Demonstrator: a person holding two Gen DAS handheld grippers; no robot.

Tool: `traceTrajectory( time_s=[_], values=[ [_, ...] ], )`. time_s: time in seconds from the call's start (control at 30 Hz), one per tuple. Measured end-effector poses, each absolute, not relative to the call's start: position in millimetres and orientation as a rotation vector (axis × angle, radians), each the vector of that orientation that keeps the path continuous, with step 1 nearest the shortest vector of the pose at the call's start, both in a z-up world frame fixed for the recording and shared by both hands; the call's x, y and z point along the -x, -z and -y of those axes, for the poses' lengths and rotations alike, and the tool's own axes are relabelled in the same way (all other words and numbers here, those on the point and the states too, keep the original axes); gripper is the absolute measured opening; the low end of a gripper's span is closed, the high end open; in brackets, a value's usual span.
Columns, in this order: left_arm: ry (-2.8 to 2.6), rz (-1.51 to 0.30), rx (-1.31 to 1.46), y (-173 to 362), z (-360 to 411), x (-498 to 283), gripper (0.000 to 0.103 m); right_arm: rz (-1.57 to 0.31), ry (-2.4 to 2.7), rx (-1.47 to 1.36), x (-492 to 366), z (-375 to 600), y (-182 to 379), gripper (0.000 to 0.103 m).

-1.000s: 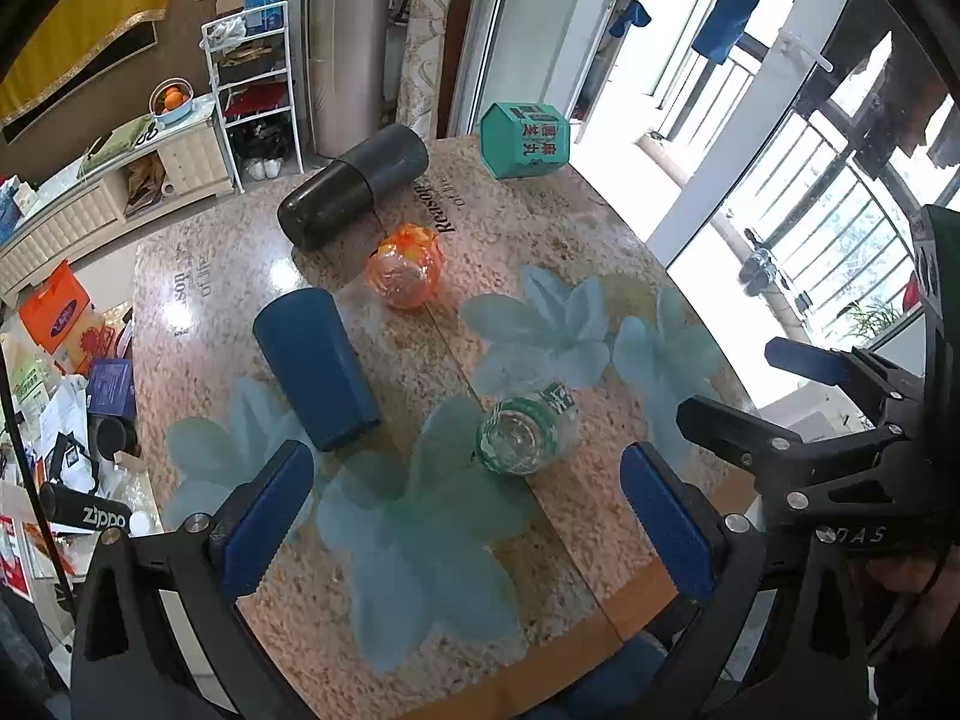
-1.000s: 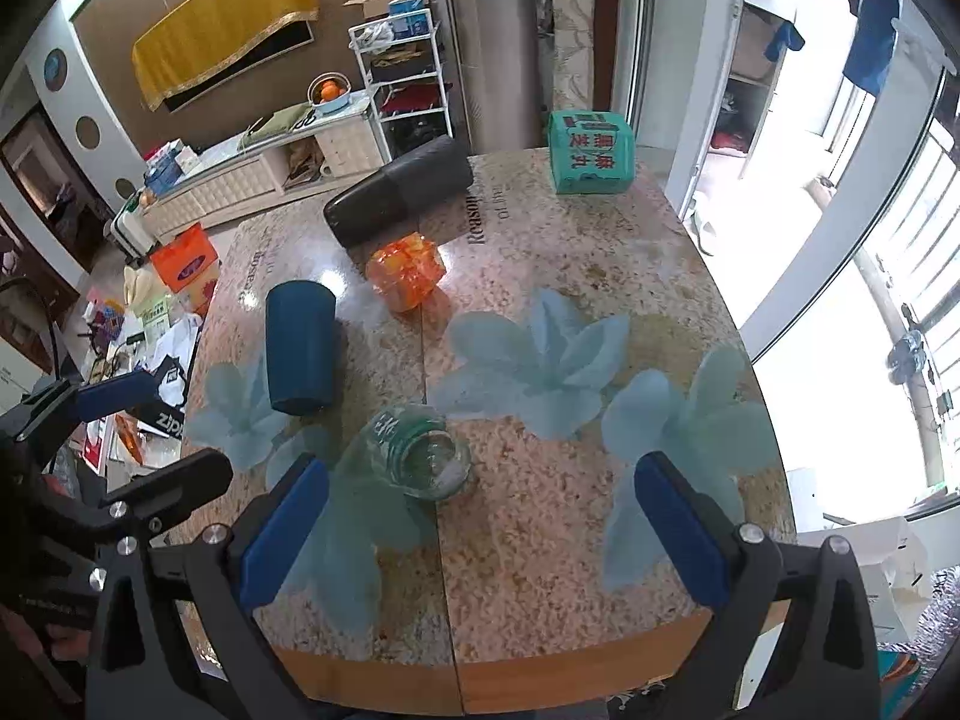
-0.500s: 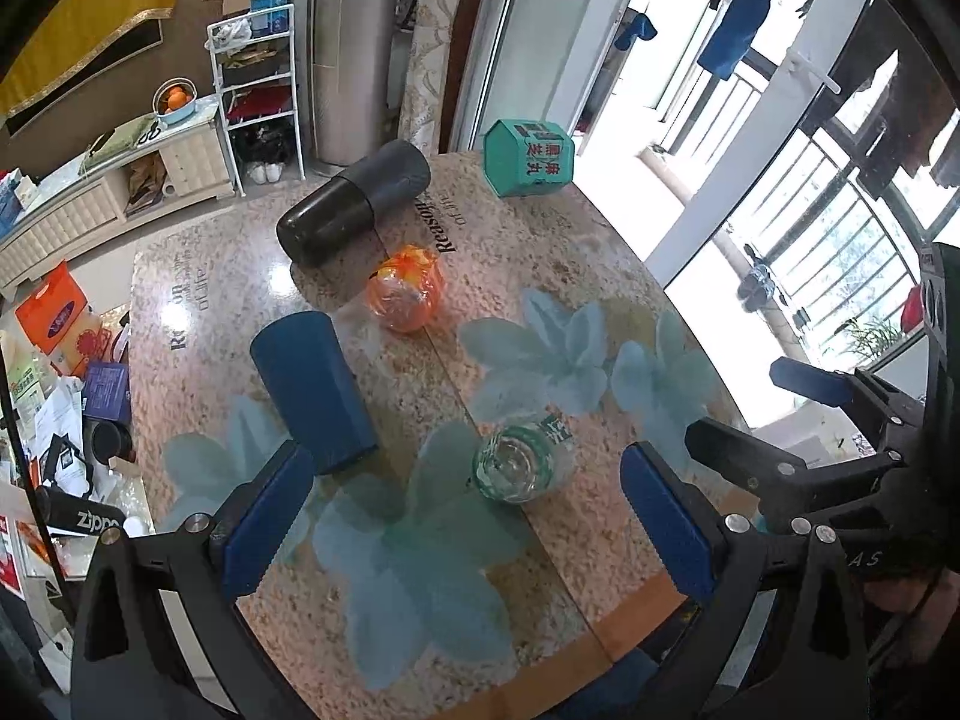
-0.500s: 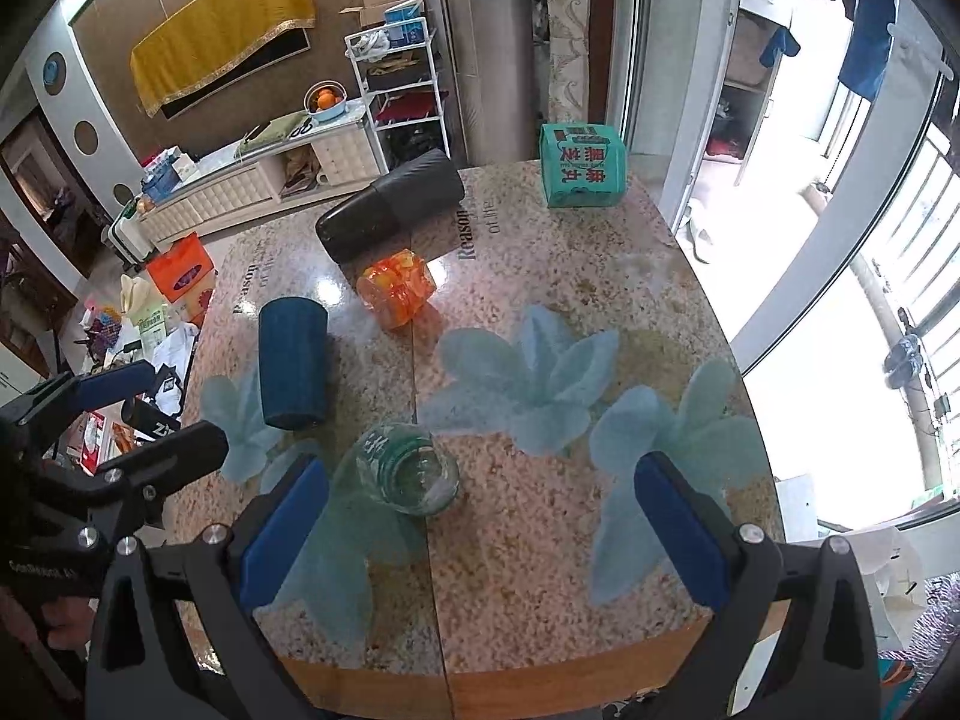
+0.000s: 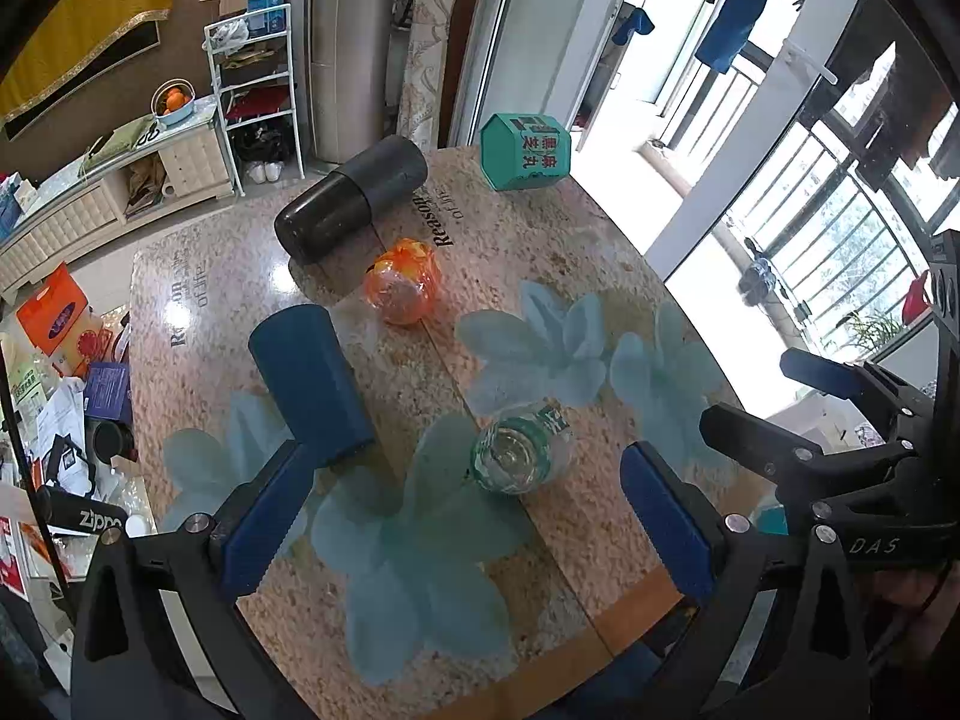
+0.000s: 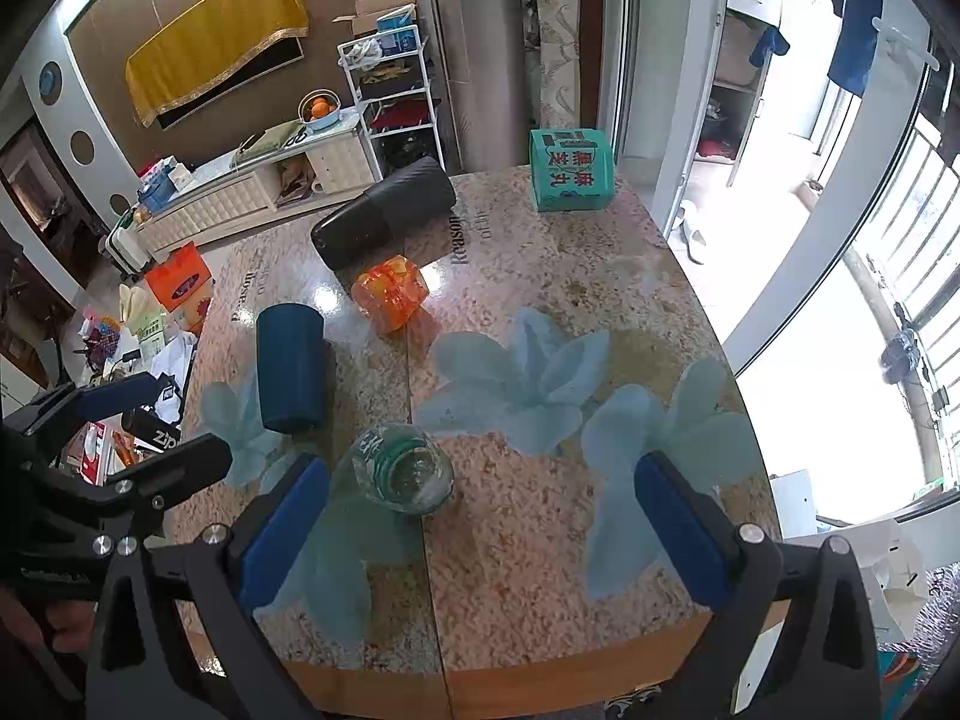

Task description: Flip cup upright

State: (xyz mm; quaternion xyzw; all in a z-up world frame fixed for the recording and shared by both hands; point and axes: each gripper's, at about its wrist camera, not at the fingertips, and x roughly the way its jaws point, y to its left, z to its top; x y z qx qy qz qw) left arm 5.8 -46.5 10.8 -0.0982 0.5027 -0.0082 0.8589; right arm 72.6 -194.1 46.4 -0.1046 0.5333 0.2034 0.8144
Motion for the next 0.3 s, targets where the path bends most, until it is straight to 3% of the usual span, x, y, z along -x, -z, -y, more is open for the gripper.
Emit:
traceTrajectory(
  time_s=[0.3],
  values=[
    [0.020, -1.049, 0.199, -11.9, 45.0, -0.1, 0.103, -1.136, -0.439, 0.216, -68.0, 193.0, -46.7, 0.102]
  ],
)
